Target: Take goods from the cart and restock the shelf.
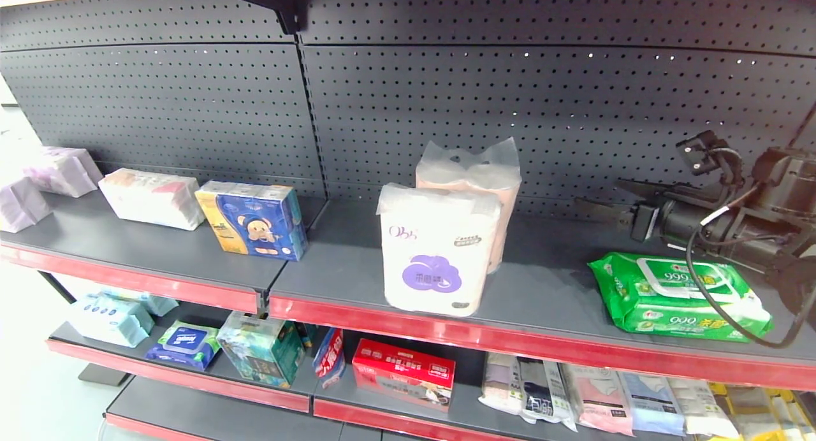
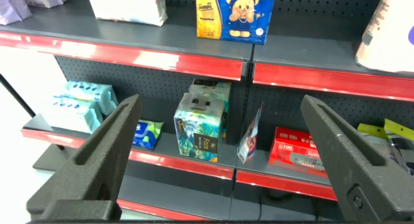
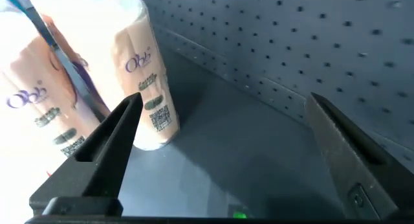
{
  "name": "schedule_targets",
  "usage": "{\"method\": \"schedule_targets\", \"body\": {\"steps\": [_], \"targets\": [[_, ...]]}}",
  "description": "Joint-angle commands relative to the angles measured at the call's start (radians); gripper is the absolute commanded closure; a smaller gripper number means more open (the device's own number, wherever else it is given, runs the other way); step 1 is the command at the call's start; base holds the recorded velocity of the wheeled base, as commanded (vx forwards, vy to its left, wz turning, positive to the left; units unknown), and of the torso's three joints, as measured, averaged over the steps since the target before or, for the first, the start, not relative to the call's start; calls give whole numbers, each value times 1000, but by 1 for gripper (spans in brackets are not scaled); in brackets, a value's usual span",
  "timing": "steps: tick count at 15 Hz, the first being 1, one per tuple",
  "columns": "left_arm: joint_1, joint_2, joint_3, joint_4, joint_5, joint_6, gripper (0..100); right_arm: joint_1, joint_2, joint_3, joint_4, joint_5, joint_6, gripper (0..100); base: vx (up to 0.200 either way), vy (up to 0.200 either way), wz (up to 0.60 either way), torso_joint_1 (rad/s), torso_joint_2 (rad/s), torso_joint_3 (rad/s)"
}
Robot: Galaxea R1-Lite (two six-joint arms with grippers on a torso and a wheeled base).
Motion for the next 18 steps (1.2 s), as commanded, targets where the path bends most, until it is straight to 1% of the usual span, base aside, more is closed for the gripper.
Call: {"method": "schedule_targets", "body": {"steps": [1,2,3,4,5,6,9,10,11,12,13,14,17,18], "targets": [[0,0,1,-1,0,0,0,13,-134,104,-1,-84,2,0,0,0,0,0,0,0],[0,0,1,1,0,0,0,16,-163,127,1,-133,3,0,0,0,0,0,0,0],[0,2,1,1,0,0,0,17,-216,162,8,-242,2,0,0,0,0,0,0,0],[0,2,1,1,0,0,0,17,-216,162,8,-242,2,0,0,0,0,0,0,0],[0,2,1,-1,0,0,0,28,-343,205,139,-377,5,0,0,0,0,0,0,0],[0,2,1,-1,0,0,0,14,-407,236,205,-389,0,0,0,0,0,0,0,0],[0,2,1,-1,0,0,0,3,-628,343,288,-460,-17,0,0,0,0,0,0,0],[0,2,-1,-1,0,0,0,7,-713,379,357,-477,-24,0,0,0,0,0,0,0],[0,0,-1,1,0,0,0,10,-808,414,453,-483,-37,0,0,0,0,0,0,0],[0,2,1,1,0,0,0,8,-903,435,553,-486,-58,0,0,0,0,0,0,0],[0,0,1,-1,0,0,0,0,-953,435,608,-489,-61,0,0,0,0,0,0,0],[0,0,-1,-1,2,0,0,-23,-987,431,636,-493,-58,0,0,0,0,0,0,0],[0,2,1,-1,0,0,0,-118,-1044,445,644,-470,-58,0,0,0,0,0,0,0],[0,0,-1,1,0,0,0,-118,-1052,440,644,-466,-63,0,0,0,0,0,0,0]]}}
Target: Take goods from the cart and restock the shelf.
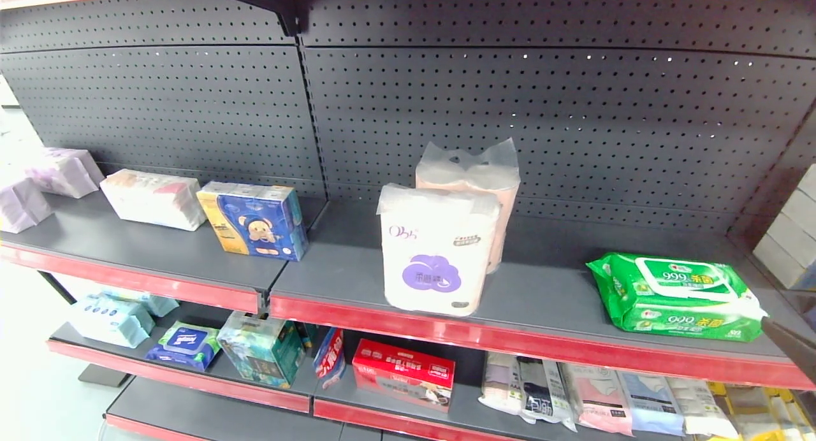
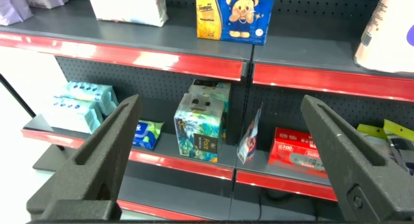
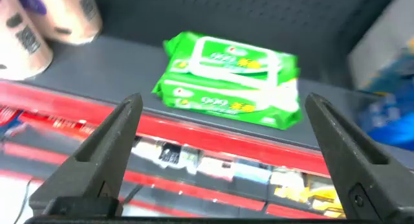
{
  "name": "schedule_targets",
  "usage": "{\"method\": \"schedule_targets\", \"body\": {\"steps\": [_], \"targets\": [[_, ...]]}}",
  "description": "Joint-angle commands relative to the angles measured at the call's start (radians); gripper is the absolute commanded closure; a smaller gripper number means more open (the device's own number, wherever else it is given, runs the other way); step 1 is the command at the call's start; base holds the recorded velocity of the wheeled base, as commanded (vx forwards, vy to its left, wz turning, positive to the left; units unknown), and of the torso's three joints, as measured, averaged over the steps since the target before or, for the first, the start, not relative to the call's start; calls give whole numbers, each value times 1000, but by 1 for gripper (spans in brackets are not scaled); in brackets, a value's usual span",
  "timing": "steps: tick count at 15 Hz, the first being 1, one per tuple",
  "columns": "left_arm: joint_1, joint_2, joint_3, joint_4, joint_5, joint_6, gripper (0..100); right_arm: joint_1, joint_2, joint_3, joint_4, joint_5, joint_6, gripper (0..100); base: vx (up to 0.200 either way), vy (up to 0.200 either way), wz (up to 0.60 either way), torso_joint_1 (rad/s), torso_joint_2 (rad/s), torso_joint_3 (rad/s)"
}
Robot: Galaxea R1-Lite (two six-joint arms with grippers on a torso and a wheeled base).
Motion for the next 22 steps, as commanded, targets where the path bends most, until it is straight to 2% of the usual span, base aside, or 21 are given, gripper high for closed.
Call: {"method": "schedule_targets", "body": {"steps": [1,8,16,19,22], "targets": [[0,0,-1,0,0,0,0,-21,-80,6,1,5,-14,0,0,0,0,0,0,0],[0,2,0,0,0,0,0,-26,-131,61,3,-1,-83,0,0,0,0,0,0,0],[0,0,23,-16,-21,9,0,-20,-144,87,3,4,-111,0,0,0,-600,4,2,1],[0,0,23,-16,-21,9,0,-18,-144,101,3,5,-110,0,0,0,0,0,0,0],[-4,8,23,-16,-23,11,0,-14,-236,199,1,48,-68,0,0,0,0,0,0,0]]}}
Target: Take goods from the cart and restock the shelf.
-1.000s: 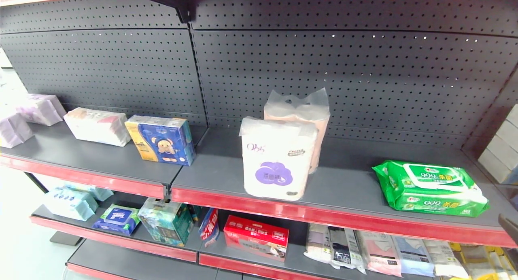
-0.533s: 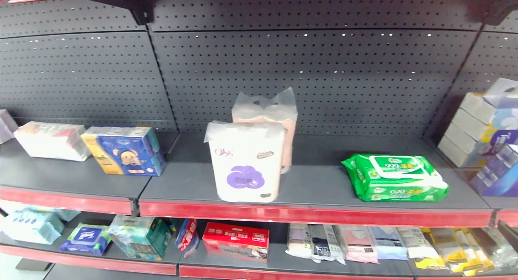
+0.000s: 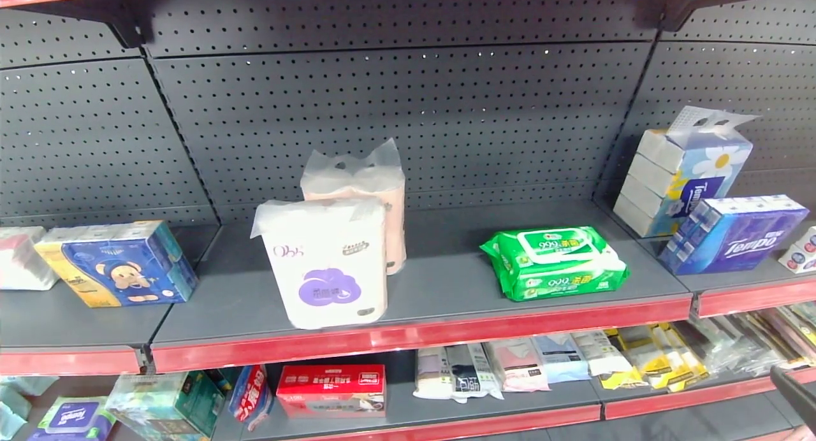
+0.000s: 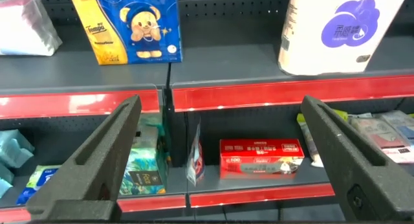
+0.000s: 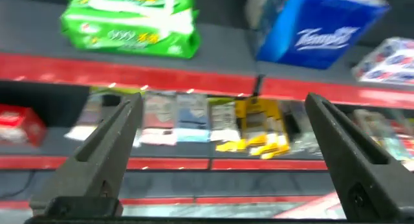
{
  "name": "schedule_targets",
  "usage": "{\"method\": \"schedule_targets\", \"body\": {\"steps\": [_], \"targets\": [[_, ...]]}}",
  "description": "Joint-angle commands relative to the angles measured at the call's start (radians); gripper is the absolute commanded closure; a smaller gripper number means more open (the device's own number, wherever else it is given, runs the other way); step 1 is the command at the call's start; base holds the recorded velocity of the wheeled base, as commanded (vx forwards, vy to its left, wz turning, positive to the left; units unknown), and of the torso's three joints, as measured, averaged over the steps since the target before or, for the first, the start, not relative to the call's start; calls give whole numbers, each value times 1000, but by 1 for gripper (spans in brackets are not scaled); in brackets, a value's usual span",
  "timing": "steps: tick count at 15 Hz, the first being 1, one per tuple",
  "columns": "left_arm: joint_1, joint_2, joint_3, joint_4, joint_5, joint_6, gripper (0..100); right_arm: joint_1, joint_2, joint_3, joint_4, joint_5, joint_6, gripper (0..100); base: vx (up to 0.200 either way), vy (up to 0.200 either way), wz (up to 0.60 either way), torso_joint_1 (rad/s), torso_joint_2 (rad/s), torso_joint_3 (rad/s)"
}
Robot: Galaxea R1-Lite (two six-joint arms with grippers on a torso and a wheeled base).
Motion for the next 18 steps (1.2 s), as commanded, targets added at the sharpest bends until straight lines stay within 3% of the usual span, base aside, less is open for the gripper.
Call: {"method": "schedule_targets", "body": {"steps": [1,3,6,8,10,13,15,16,18], "targets": [[-3,3,0,0,0,0,0,2,-113,93,0,34,11,0,0,0,0,0,0,0],[-3,3,0,0,-1,0,0,2,-221,151,6,53,33,0,0,0,0,0,0,0],[-3,0,0,0,0,-10,0,2,-502,119,288,44,71,0,0,0,0,0,0,0],[-3,-2,0,-2,-1,-4,0,4,-498,123,271,34,90,0,0,0,0,0,0,0],[-3,1,0,-2,-3,8,0,6,-498,134,244,-57,191,0,0,0,0,0,0,0],[-3,1,0,-2,-23,-21,0,7,-498,133,239,40,321,0,0,0,0,0,0,0],[-3,-2,0,-2,-24,-26,0,7,-497,136,239,116,179,0,0,0,0,0,0,0],[-3,0,0,-2,-21,-26,0,4,-497,133,247,103,134,0,0,0,0,0,0,0],[-3,7,0,0,-20,-26,0,-36,-498,136,239,-62,154,0,0,0,0,0,0,0]]}}
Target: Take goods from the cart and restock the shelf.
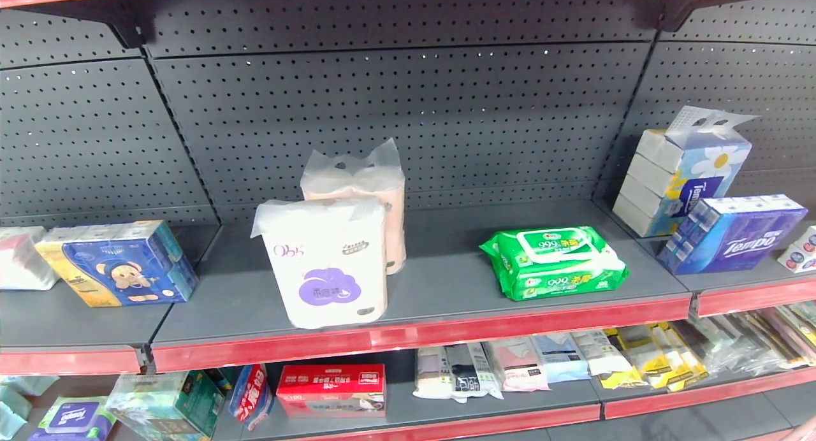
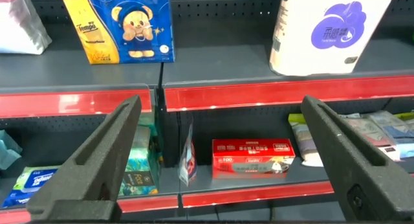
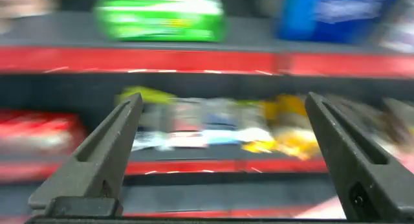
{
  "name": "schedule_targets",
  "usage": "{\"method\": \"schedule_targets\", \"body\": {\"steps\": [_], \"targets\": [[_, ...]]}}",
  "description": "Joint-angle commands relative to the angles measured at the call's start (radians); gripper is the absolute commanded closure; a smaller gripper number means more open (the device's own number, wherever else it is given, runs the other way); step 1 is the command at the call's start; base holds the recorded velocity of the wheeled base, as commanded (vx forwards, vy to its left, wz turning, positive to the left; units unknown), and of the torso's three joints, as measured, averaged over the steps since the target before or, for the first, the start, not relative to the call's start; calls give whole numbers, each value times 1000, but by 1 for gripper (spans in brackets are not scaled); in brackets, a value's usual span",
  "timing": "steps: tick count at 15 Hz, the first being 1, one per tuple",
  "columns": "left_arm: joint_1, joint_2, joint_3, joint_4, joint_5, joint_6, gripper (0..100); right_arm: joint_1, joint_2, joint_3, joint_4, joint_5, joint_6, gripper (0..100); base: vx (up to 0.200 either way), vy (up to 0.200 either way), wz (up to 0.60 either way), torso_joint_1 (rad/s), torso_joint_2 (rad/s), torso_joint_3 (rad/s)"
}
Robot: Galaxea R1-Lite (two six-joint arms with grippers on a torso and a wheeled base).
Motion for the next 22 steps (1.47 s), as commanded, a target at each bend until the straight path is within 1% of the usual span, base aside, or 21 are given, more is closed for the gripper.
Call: {"method": "schedule_targets", "body": {"steps": [1,2,4,5,8,10,12,15,16,18,19,20,21,22], "targets": [[-2,11,1,0,-1,2,0,-17,2,16,7,-40,46,0,0,0,0,0,0,0],[-3,12,1,0,-4,3,0,34,14,16,19,-22,76,0,0,0,0,0,0,0],[-3,14,1,0,-4,5,0,221,19,16,20,-27,95,0,0,0,0,0,0,0],[-3,18,-1,0,-4,5,0,329,14,16,19,-40,92,0,0,0,0,0,0,0],[0,21,-1,0,-3,8,0,326,5,15,19,-117,106,0,0,0,0,0,0,0],[0,27,-1,0,-3,11,0,299,37,15,20,-105,93,0,0,0,0,0,0,0],[-2,40,-1,0,-3,9,0,295,40,15,20,-103,90,0,0,0,0,0,0,0],[-6,80,-1,0,-4,6,0,183,30,15,20,-97,90,0,0,0,0,0,0,0],[-12,90,-1,0,-4,6,0,195,-10,16,20,-91,90,0,0,0,0,0,0,0],[-14,86,-1,0,-4,6,0,181,-38,16,20,-91,96,0,0,0,0,0,0,0],[-20,120,-85,-5,-15,-9,0,161,-89,16,19,-91,96,0,0,0,0,0,0,0],[-46,320,-252,-6,-35,-75,0,158,-95,16,20,-93,95,0,0,0,0,0,0,0],[-54,437,-340,-35,-50,-104,0,158,-95,16,20,-94,93,0,0,0,0,0,0,0],[-57,557,-410,-98,-57,-100,0,158,-95,16,20,-94,93,0,0,0,0,0,0,0]]}}
